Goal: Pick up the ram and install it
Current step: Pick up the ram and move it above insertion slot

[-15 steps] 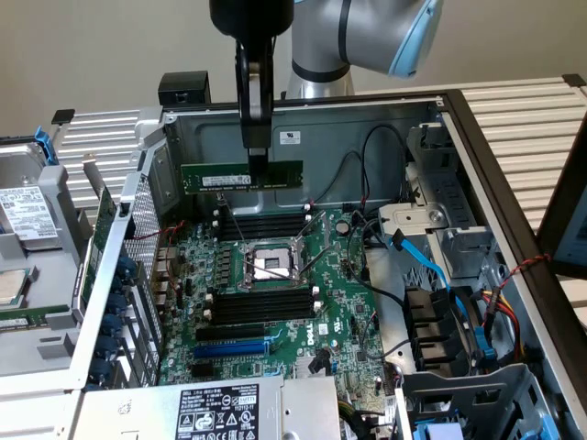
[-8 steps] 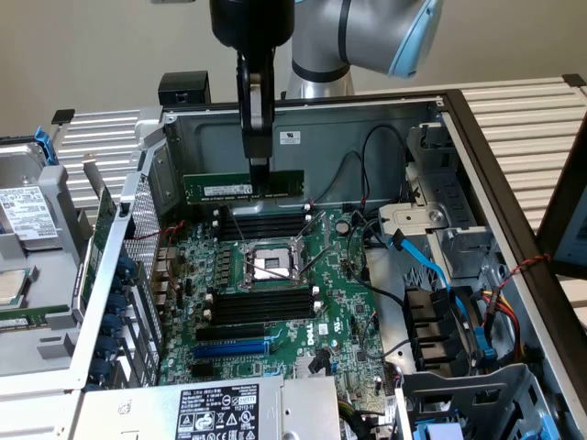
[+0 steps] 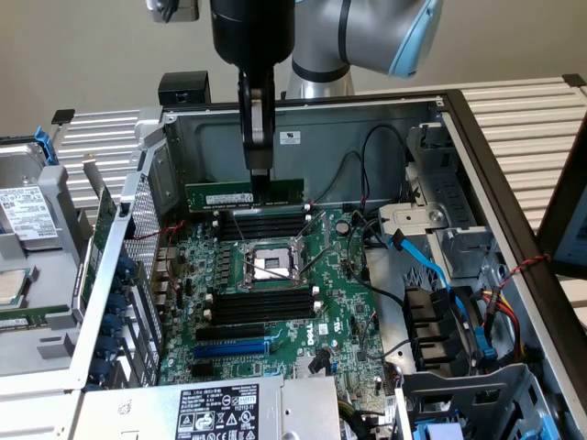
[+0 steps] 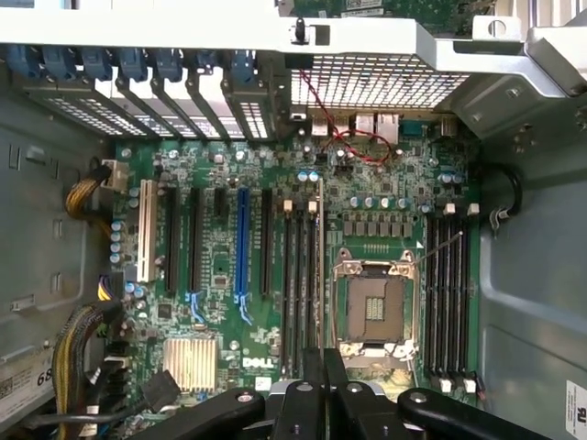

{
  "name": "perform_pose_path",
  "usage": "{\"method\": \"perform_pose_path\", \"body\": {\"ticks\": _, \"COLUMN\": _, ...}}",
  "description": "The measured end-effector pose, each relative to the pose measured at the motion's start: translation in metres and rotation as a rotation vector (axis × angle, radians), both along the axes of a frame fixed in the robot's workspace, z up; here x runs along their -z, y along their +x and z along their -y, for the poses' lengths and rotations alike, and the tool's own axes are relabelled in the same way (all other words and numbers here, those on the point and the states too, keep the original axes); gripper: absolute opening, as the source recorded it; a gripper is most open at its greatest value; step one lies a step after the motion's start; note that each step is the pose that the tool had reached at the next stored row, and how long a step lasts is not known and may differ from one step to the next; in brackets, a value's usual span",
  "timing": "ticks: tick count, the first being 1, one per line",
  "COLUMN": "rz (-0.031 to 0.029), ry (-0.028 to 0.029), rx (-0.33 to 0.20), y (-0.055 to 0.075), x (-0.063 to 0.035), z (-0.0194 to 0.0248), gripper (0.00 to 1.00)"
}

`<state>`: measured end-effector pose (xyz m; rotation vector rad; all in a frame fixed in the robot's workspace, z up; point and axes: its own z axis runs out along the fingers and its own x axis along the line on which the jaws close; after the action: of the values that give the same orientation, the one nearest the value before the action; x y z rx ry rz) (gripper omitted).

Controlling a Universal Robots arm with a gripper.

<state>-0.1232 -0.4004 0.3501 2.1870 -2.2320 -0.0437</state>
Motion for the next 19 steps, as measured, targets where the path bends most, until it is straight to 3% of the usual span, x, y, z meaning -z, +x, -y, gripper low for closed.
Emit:
{"method": "perform_pose_path", "body": {"ticks": 7, "rz": 0.0000, "ry": 0.0075, "rx": 0.000, "y": 0.000, "x": 0.0047, "z": 0.0008, "gripper": 0.13}}
{"method": "perform_pose_path", "body": {"ticks": 11, "rz": 0.0001, "ry": 0.0140, "rx": 0.001, "y": 0.000, "x": 0.0082, "z": 0.0043, "gripper": 0.13}}
{"method": "perform_pose_path", "body": {"ticks": 16, "rz": 0.0001, "ry": 0.0324, "rx": 0.005, "y": 0.002, "x": 0.0125, "z": 0.0095, "gripper": 0.13}}
{"method": "perform_pose_path", "body": {"ticks": 19, "rz": 0.0004, "ry": 0.0350, "rx": 0.012, "y": 0.002, "x": 0.0135, "z": 0.0114, "gripper": 0.13}}
